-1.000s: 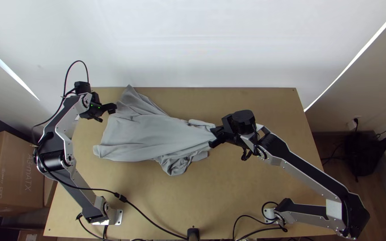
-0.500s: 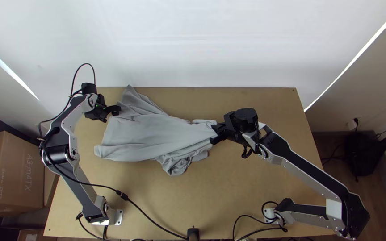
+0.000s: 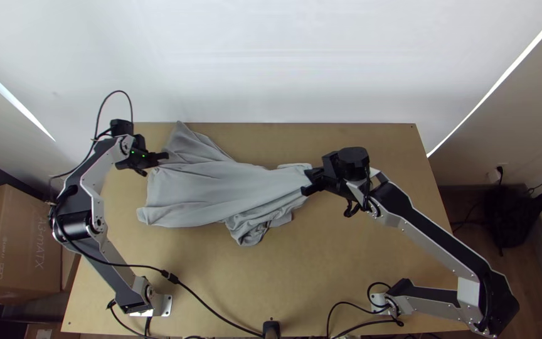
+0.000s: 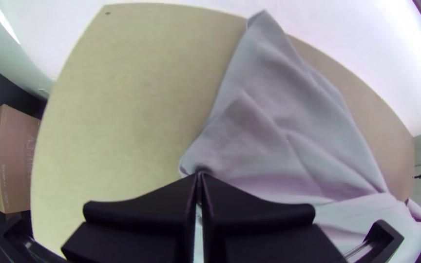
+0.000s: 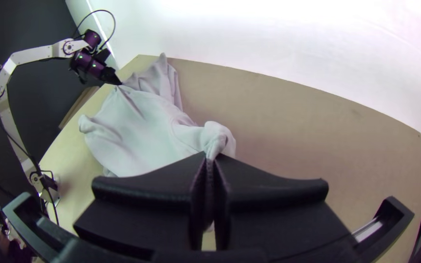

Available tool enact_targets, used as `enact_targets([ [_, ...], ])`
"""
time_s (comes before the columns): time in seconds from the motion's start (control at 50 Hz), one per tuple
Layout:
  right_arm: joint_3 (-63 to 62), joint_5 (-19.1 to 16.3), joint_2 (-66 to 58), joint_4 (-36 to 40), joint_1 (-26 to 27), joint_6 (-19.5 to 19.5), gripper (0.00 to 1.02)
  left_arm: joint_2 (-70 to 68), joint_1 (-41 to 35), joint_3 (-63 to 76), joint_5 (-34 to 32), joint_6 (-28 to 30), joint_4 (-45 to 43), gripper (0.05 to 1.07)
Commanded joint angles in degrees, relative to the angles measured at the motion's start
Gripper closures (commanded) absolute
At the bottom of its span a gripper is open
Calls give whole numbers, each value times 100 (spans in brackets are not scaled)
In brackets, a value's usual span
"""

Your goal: Fold the t-shirt

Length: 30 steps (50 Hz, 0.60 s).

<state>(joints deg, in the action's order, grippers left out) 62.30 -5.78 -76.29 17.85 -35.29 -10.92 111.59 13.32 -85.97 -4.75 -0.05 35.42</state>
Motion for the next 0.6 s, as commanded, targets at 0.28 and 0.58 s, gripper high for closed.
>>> enact_targets([
  [0.28, 194, 288, 299, -326, 795, -42, 100, -2475, -119, -385, -8, -891, 237, 105],
  [0.58, 924, 684, 334, -326, 2105, -86, 100, -3548, -277, -1027, 18, -1357, 273, 105],
])
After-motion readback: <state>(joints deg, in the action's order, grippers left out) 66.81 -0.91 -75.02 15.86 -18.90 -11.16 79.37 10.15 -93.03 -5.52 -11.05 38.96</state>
